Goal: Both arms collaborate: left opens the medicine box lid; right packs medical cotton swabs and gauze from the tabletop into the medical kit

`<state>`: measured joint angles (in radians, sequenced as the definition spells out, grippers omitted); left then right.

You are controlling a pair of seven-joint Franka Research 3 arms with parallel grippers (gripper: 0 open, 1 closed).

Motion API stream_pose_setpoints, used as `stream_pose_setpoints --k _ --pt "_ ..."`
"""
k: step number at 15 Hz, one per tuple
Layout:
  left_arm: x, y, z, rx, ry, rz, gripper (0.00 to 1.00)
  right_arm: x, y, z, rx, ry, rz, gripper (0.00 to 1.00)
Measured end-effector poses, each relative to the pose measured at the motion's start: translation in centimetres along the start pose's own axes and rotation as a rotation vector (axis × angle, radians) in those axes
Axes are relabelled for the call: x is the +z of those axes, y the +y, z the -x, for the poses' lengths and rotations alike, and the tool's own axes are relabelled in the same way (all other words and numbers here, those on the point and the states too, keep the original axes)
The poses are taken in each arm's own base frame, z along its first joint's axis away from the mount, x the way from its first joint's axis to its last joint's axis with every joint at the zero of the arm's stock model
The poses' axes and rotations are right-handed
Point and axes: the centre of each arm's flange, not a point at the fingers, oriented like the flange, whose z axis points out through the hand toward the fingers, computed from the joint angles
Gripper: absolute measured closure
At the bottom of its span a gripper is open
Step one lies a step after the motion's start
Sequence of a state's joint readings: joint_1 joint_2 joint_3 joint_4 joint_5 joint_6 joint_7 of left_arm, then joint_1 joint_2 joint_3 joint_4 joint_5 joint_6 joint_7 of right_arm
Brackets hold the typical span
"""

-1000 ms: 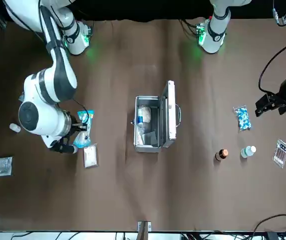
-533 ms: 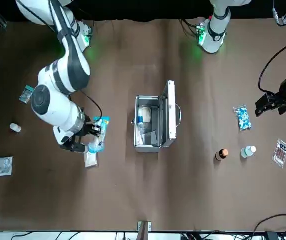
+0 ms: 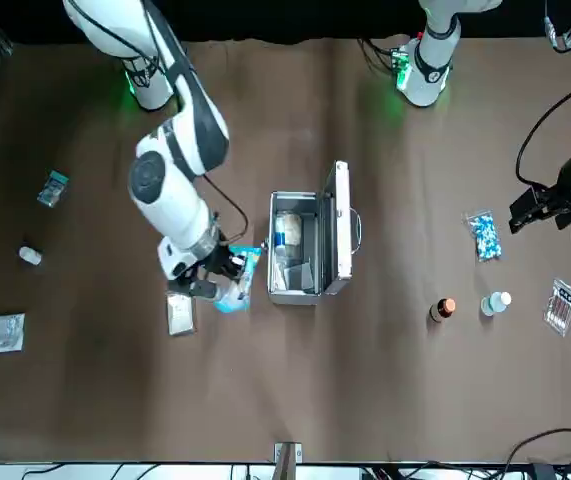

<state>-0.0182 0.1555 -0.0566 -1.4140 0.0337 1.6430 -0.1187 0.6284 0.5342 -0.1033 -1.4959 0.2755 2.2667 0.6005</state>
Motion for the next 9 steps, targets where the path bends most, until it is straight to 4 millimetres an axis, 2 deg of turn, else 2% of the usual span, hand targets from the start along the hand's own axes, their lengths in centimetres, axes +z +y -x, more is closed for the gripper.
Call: stream_pose_setpoints --k 5,9 --pt "0.1 0.4 0.0 0.007 -0.002 0.000 0.00 3.8 -3.9 4.8 -0.003 -0.039 0.006 0.94" --pt "0.2 0.4 0.1 0.006 -0.011 -0.001 0.00 6.7 -5.4 7.8 -0.018 -0.075 0.029 0.93"
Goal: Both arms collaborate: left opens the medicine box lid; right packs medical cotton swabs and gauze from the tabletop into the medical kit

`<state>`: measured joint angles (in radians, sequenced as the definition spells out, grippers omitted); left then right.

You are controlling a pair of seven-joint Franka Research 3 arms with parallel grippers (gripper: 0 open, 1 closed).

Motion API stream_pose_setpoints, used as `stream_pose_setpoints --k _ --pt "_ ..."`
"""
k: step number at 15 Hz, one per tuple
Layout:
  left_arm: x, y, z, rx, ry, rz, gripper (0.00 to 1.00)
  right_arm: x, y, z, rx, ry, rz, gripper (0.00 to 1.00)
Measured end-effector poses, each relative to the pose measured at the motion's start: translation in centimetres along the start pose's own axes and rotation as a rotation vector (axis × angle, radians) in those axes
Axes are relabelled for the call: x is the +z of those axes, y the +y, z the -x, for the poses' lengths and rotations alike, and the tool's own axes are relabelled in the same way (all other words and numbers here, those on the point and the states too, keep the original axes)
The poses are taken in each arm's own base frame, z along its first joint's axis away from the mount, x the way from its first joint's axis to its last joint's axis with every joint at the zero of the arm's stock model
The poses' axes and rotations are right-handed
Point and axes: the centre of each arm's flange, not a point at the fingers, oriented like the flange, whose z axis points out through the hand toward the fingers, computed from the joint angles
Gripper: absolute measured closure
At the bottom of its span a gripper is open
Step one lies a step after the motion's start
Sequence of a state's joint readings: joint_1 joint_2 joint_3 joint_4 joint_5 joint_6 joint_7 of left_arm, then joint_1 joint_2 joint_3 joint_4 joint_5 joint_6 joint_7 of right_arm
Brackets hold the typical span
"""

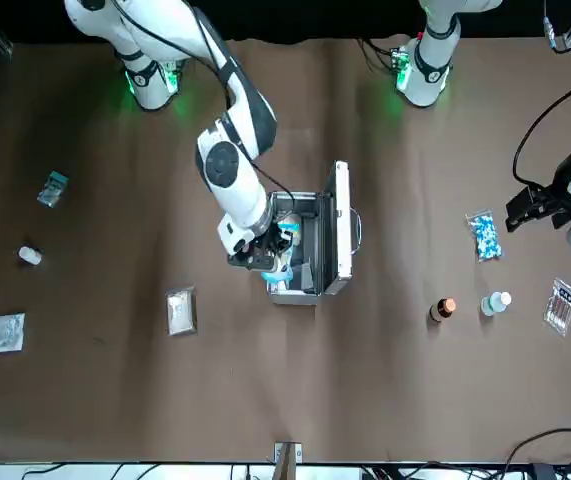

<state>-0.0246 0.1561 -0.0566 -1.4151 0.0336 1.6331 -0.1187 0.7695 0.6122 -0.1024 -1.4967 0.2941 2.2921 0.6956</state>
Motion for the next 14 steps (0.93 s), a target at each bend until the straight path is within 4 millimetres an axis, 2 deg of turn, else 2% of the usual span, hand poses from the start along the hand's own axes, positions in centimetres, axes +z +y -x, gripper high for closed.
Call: stream_pose_setpoints --k 1,5,7,8,9,14 --pt "0.0 0.0 0.0 0.000 -0.001 0.000 0.00 0.5 -0.3 0.5 -0.008 -0.006 0.005 0.86" --pt "0.0 0.0 0.0 0.000 -0.003 0.000 0.00 1.9 -2.0 3.1 -0.032 -0.023 0.015 0.48" --pt "0.0 0.0 0.0 0.000 -0.004 0.000 0.00 2.0 -2.0 3.0 -0.031 -0.021 0.016 0.31" --pt "0.0 0.0 0.0 0.000 -0.004 -0.001 0.00 1.7 -1.7 2.4 -0.023 -0.013 0.015 0.30" --pt "0.1 0.1 0.1 0.002 -0.006 -0.001 0.00 0.7 -0.3 0.0 0.007 0.010 0.011 0.30" --pt "0.2 0.5 0.1 0.009 -0.011 0.000 0.00 -1.6 6.6 -7.0 -0.004 -0.015 0.052 0.31"
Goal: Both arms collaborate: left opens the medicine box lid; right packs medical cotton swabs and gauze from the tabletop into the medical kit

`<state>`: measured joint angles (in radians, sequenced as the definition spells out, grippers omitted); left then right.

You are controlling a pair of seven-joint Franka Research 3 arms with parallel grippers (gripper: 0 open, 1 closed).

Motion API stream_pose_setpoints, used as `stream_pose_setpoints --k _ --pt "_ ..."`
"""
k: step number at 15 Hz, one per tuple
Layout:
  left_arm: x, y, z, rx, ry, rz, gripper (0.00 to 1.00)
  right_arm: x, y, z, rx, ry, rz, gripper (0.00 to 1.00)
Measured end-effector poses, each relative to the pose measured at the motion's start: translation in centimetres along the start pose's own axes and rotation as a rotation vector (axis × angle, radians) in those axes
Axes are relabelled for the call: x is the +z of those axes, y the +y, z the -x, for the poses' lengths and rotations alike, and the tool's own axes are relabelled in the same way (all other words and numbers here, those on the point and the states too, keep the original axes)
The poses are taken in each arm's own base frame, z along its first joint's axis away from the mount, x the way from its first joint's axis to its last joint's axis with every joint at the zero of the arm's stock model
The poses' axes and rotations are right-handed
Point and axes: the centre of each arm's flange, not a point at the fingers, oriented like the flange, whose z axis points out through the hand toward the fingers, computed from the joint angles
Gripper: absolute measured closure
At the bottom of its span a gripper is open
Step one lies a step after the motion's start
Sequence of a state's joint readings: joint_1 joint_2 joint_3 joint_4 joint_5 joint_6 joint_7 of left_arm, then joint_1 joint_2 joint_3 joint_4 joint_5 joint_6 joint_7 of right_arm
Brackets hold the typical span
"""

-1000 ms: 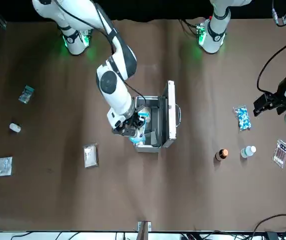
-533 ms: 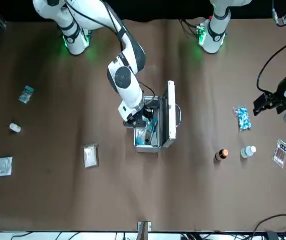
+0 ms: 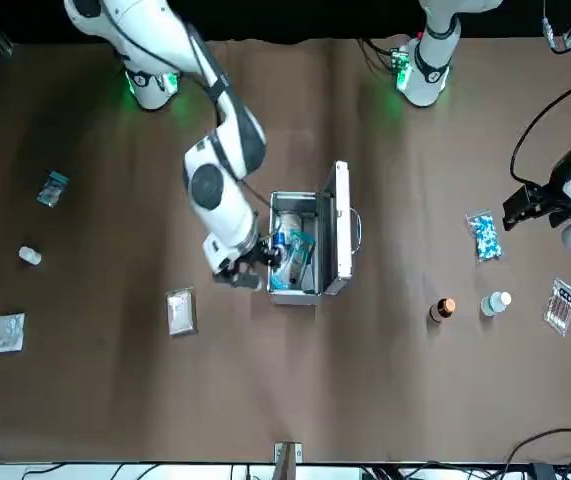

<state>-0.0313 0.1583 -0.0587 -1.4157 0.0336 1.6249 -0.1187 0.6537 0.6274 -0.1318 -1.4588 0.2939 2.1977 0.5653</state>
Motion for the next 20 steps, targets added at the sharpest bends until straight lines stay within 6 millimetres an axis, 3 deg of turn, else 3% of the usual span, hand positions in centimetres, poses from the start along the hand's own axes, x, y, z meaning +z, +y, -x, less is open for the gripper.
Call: stream_pose_setpoints --k 2,7,10,11,13,15,18,20 --pt "0.0 0.0 0.0 -0.001 0.000 0.000 0.00 -0.8 3.7 -2.3 -0.052 -0.047 0.035 0.31" --pt "0.0 -0.2 0.0 -0.003 -0.001 0.000 0.00 -3.0 15.4 -8.3 -0.206 -0.118 0.123 0.29" --pt "0.0 -0.2 0.0 -0.003 -0.001 0.000 0.00 -3.3 20.4 -10.7 -0.243 -0.099 0.166 0.07" --pt "0.0 -0.2 0.0 -0.004 -0.001 0.000 0.00 -2.8 21.2 -11.2 -0.243 -0.085 0.169 0.01" --pt "0.0 -0.2 0.0 -0.004 -0.001 0.000 0.00 0.0 21.9 -11.7 -0.249 -0.062 0.173 0.01" --pt "0.0 -0.2 0.0 -0.004 -0.001 0.000 0.00 3.5 22.0 -11.4 -0.256 -0.075 0.182 0.01" --pt "0.0 -0.4 0.0 -0.006 -0.001 0.000 0.00 7.1 22.2 -10.6 -0.264 -0.112 0.197 0.02" --pt "0.0 -0.4 0.0 -0.006 -0.001 0.000 0.00 8.3 22.5 -10.3 -0.263 -0.124 0.203 0.02"
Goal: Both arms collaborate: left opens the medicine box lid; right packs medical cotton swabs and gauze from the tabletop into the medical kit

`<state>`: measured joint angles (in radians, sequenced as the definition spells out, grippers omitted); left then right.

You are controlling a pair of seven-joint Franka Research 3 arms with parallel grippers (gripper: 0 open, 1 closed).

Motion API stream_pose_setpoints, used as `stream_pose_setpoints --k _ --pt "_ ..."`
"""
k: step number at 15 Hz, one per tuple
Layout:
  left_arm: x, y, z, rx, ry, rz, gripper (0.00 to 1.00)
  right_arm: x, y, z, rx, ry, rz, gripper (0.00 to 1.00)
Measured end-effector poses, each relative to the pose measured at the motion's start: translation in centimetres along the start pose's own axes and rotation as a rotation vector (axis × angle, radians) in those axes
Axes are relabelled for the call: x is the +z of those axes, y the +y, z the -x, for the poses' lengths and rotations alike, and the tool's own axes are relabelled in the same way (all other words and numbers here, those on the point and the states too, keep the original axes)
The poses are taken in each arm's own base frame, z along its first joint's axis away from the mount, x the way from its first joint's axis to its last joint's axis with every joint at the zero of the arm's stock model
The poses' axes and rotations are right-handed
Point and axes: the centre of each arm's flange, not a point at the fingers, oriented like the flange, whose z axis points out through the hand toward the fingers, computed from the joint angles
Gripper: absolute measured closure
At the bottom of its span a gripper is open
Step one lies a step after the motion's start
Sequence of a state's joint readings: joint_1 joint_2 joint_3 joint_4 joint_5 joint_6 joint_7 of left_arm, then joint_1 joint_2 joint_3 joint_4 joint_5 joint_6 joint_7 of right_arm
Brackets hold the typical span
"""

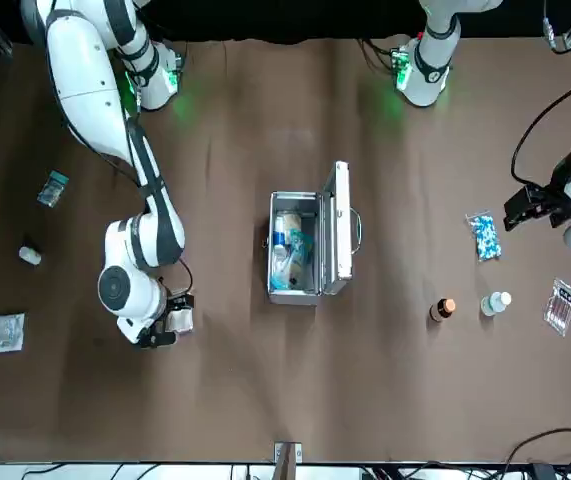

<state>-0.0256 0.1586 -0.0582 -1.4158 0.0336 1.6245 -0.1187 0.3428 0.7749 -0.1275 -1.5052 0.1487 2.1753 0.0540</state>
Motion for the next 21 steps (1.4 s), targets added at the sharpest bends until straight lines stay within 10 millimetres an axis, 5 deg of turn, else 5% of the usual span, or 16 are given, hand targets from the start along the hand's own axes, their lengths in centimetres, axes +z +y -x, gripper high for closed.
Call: stream_pose_setpoints --k 7,10,15,19,20,21 --pt "0.0 0.0 0.0 0.001 0.000 0.000 0.00 2.4 0.3 -0.2 0.003 0.025 0.007 0.03" --pt "0.0 0.1 0.0 0.002 0.000 0.000 0.00 3.1 0.2 -0.3 0.002 0.033 0.009 0.11" --pt "0.0 0.3 0.0 0.004 0.000 0.000 0.00 1.8 -0.6 -0.6 0.066 0.053 0.001 0.55" --pt "0.0 0.3 0.0 0.005 -0.001 0.000 0.00 0.1 -4.9 0.2 0.128 0.040 -0.007 0.69" --pt "0.0 0.3 0.0 0.005 -0.001 0.000 0.00 -1.1 -6.7 0.5 0.146 0.034 -0.010 0.69" --pt "0.0 0.3 0.0 0.005 -0.001 0.000 0.00 -4.5 -11.0 1.6 0.186 0.046 -0.024 0.70"
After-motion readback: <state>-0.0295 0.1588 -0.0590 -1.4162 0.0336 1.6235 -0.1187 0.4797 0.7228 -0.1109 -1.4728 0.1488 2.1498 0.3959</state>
